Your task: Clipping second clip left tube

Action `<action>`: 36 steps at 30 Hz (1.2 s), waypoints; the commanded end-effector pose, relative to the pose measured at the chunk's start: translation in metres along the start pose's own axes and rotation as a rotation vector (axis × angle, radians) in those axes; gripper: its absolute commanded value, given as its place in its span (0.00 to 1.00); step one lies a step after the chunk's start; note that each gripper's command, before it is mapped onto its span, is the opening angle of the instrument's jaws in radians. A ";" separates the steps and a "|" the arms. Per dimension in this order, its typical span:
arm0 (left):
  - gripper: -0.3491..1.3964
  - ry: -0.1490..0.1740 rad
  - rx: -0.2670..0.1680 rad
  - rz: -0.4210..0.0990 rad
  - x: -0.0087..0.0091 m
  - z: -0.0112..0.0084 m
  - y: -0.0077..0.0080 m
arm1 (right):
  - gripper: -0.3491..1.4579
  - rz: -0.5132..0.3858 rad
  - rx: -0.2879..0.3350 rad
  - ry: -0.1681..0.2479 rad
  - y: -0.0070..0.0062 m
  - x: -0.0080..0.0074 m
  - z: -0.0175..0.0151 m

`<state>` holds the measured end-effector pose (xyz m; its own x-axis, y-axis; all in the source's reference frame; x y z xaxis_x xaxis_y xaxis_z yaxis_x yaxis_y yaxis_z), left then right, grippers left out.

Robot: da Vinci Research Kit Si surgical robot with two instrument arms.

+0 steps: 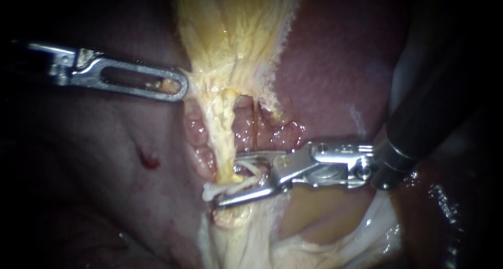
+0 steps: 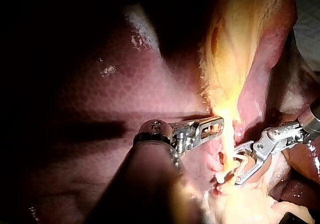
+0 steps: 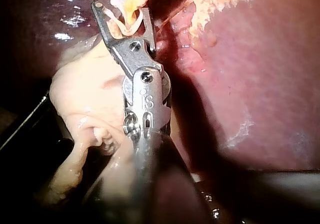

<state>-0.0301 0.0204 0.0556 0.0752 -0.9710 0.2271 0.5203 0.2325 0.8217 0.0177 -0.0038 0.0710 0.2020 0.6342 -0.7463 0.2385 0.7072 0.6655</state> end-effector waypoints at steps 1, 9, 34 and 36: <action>0.00 0.000 0.000 0.000 0.0000 0.0000 0.0000 | 0.47 0.002 0.006 0.003 -0.0001 0.0002 0.0002; 0.00 0.000 0.000 0.000 0.0000 0.0000 0.0000 | 0.47 0.002 0.041 0.026 -0.0003 0.0009 0.0024; 0.00 0.000 0.000 0.000 0.0000 0.0001 0.0001 | 0.47 0.005 0.170 0.041 -0.0047 0.0018 0.0051; 0.00 0.000 0.000 0.000 0.0000 0.0000 0.0001 | 0.47 0.004 0.175 0.041 -0.0051 0.0019 0.0052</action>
<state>-0.0300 0.0205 0.0557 0.0752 -0.9710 0.2271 0.5210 0.2324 0.8213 0.0218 -0.0079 0.0659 0.1638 0.6527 -0.7397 0.4020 0.6406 0.6543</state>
